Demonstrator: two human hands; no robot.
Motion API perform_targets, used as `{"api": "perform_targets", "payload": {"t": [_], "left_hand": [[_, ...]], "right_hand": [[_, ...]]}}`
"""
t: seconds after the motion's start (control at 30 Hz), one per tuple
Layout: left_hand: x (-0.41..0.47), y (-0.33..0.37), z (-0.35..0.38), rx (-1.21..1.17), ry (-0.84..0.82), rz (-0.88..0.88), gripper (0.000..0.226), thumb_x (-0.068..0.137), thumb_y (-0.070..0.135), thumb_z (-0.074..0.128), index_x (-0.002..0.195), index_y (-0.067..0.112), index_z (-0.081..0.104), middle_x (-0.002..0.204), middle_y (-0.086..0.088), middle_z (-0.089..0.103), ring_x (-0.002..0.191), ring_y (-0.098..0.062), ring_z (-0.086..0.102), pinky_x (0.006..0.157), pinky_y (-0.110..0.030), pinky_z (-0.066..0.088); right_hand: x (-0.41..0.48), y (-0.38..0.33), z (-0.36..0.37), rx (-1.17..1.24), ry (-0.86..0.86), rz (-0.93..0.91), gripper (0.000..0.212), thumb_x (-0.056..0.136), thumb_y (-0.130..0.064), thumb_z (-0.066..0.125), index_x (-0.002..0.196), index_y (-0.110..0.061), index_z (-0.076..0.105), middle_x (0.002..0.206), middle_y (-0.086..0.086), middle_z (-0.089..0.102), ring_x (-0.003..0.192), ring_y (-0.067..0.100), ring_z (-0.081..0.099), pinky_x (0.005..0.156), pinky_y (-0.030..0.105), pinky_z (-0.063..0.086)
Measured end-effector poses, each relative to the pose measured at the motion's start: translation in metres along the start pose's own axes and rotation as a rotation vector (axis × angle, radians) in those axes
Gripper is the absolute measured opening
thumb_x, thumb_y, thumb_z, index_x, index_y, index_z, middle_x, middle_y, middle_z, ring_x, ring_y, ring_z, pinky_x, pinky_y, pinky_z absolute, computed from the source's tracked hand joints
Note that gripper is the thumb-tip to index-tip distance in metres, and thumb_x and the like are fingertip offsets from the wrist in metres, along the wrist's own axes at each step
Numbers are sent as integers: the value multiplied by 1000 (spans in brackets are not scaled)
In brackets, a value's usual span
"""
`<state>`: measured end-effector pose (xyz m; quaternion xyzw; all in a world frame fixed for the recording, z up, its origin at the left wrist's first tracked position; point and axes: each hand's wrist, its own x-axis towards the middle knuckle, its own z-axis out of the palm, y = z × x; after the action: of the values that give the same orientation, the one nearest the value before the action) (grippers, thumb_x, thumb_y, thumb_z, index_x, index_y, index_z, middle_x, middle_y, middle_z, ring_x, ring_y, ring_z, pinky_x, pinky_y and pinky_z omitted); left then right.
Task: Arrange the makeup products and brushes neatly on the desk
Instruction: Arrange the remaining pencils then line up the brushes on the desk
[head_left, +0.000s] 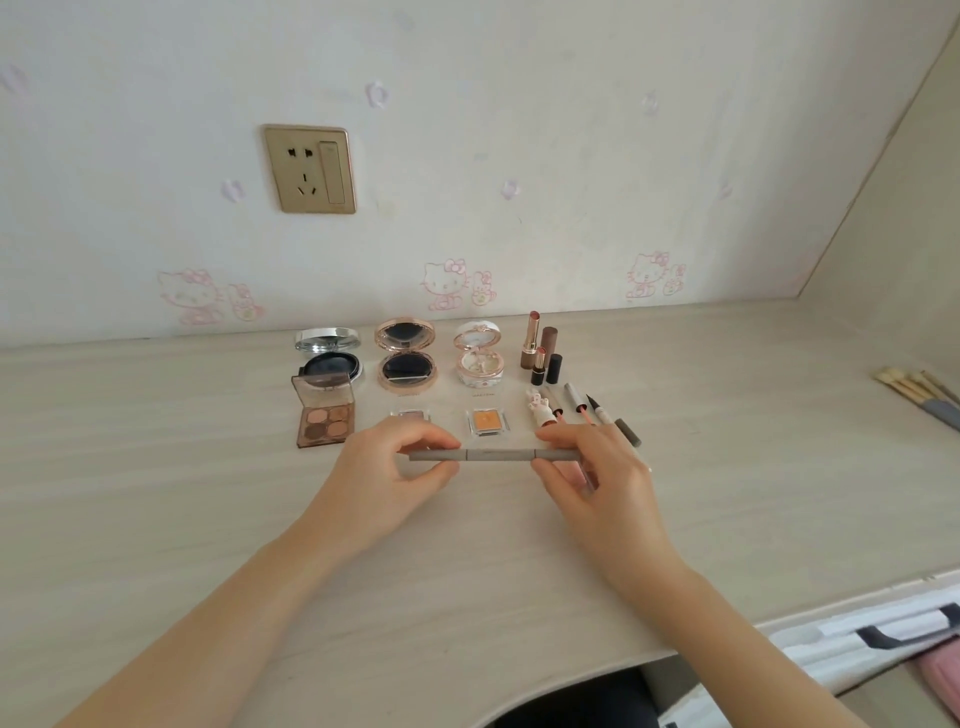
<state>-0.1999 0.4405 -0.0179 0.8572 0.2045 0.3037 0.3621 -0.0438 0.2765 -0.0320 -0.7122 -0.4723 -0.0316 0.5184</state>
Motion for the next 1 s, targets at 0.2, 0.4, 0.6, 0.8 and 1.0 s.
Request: {"api": "perform_targets", "payload": {"t": [0.2,0.4,0.6,0.8,1.0], "left_hand": [[1,-1,-3,-100,23,-72,20,73,12,80,84,27,73,84,15,71,85,-5,65,83,-16,47],[0,1,-4,-66,53,-38,28,72,13,81,93,28,71,84,15,70,87,-3,65,84,-11,45],[-5,20,2,324,-37,304,12,78,28,74,89,24,70,78,15,64,83,-9,55,73,-28,47],[-11,33,12,452,-46,423,9,81,20,73,88,19,69,81,12,64,77,-14,58,64,-33,51],[-15,38,16,470,-48,405,14,85,13,64,98,19,65,84,9,64,74,-13,60,55,-33,50]], "right_hand": [[-3,1,0,24,54,76,28,78,-18,75,103,-26,67,96,-18,57,97,8,56,75,10,46],[-2,1,0,-49,68,-30,20,79,-14,75,97,-20,69,97,-32,57,98,16,55,82,24,49],[-1,-2,1,-142,56,-203,15,83,-28,69,90,-15,71,80,-20,58,87,11,53,80,24,45],[-4,-8,3,-211,-17,-314,20,85,-24,67,90,-5,71,81,-13,56,83,9,49,78,17,42],[-6,-9,3,-294,-90,-395,16,89,-11,63,101,-4,70,84,1,66,84,20,53,81,26,44]]}}
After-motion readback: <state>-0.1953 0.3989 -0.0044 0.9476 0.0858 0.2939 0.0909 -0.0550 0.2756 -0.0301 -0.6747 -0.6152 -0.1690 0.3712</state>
